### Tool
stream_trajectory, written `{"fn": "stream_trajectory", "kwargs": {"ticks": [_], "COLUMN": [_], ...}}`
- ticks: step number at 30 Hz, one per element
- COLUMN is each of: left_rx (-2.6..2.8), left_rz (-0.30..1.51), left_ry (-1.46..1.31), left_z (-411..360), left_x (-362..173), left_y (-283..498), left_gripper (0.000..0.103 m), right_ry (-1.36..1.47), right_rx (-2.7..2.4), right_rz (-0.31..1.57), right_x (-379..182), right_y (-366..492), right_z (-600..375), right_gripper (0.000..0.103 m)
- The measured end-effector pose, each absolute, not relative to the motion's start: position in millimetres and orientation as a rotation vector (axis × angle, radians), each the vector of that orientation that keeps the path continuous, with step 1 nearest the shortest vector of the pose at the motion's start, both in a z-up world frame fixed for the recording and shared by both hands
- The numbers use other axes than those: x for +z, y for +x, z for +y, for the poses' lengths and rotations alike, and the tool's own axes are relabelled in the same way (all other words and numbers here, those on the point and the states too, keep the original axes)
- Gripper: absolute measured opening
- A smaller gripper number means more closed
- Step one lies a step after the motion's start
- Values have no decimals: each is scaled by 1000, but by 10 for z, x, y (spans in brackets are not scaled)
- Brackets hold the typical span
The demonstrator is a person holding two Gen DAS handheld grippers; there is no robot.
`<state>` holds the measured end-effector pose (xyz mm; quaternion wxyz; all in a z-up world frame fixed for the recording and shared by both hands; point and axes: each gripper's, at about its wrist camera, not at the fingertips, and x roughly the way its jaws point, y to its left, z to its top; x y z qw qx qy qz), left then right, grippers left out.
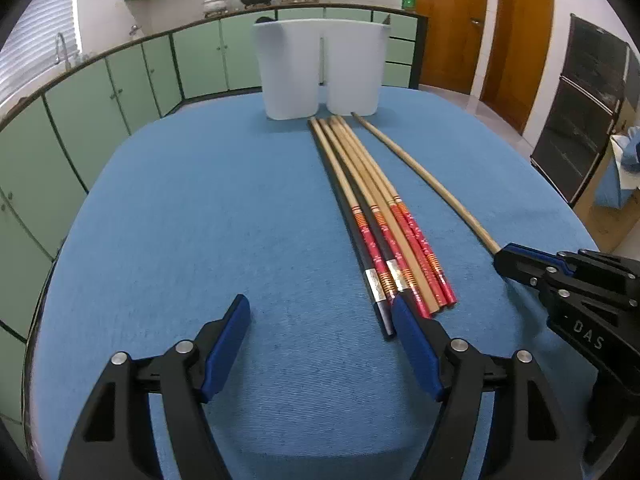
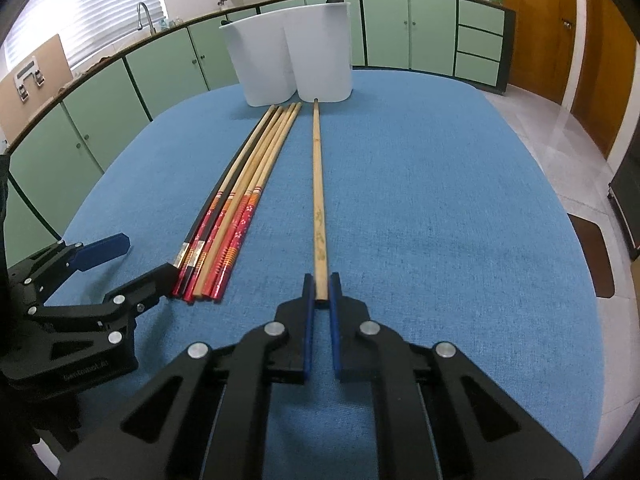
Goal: Organize utensils
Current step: 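Grasp a plain wooden chopstick with the right tool while the left grasps a black chopstick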
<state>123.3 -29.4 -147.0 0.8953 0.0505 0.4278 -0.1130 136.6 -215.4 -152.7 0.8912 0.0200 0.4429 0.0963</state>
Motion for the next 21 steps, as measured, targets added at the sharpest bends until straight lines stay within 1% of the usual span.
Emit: {"fn": "stream_trajectory", "kwargs": {"ticks": [3, 21], "left_rx": [-213, -164], "left_rz": [890, 896], "left_ry": [93, 84], "left_z": [-251, -134], "left_x": [-1473, -1477], "left_y": [1260, 1205], "left_gripper": [74, 74], "right_ry": [42, 58], "right_rx": [200, 206], "right_rz": [919, 921], "right_x": [-1527, -1526], "right_y": [1365, 1352], "right_z": [-2154, -2173], "right_gripper": [6, 7]}}
